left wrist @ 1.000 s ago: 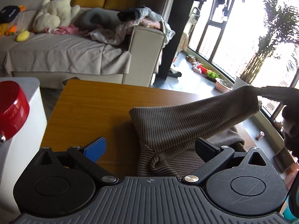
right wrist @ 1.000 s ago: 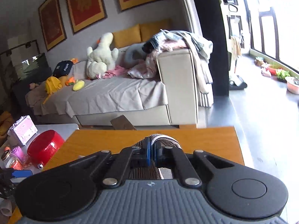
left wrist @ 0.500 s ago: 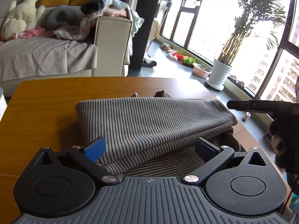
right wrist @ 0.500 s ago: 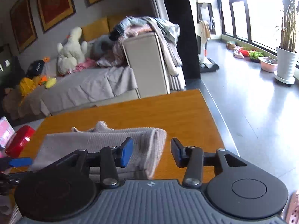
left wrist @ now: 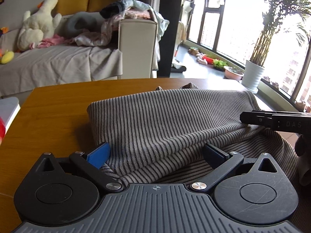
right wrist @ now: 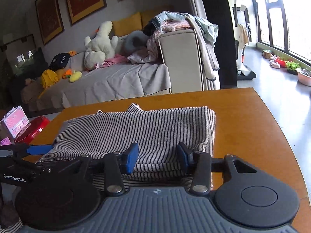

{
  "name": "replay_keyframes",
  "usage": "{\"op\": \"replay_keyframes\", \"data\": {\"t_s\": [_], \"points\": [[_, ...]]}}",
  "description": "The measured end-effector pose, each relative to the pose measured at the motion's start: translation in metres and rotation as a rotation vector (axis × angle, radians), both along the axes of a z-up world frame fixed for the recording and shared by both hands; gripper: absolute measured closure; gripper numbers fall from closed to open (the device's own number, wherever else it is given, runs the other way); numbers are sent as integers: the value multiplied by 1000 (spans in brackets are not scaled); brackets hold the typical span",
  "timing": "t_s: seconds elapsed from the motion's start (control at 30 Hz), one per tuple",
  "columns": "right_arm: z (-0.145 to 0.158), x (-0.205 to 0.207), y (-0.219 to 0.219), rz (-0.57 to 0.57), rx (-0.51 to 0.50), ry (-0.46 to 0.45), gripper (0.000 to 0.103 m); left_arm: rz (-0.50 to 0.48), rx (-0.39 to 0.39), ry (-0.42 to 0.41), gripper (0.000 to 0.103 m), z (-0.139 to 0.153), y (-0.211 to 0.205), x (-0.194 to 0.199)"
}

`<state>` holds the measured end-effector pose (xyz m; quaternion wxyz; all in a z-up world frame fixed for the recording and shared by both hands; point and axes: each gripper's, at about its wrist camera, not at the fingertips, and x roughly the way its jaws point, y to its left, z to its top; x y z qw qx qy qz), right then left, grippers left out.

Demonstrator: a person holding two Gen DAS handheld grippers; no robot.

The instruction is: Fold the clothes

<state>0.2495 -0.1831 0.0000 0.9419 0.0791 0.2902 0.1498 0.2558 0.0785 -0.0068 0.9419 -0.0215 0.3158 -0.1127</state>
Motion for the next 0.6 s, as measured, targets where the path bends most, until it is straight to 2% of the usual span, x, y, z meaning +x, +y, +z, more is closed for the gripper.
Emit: {"op": "replay_keyframes", "data": {"t_s": [0.13, 0.3, 0.43, 0.6], "points": [[0, 8, 3, -5, -10, -9, 59, 2, -6, 0, 0, 1, 3, 12], [-1, 1, -6, -21, 31, -18, 59, -17, -9, 0, 0, 2, 5, 14], [-2, 0, -2, -29, 7, -27, 58, -19, -5, -3, 0, 2, 6, 12], [-1, -2, 0, -30, 2, -29, 54, -11, 47, 13, 0, 1, 8, 12]]}}
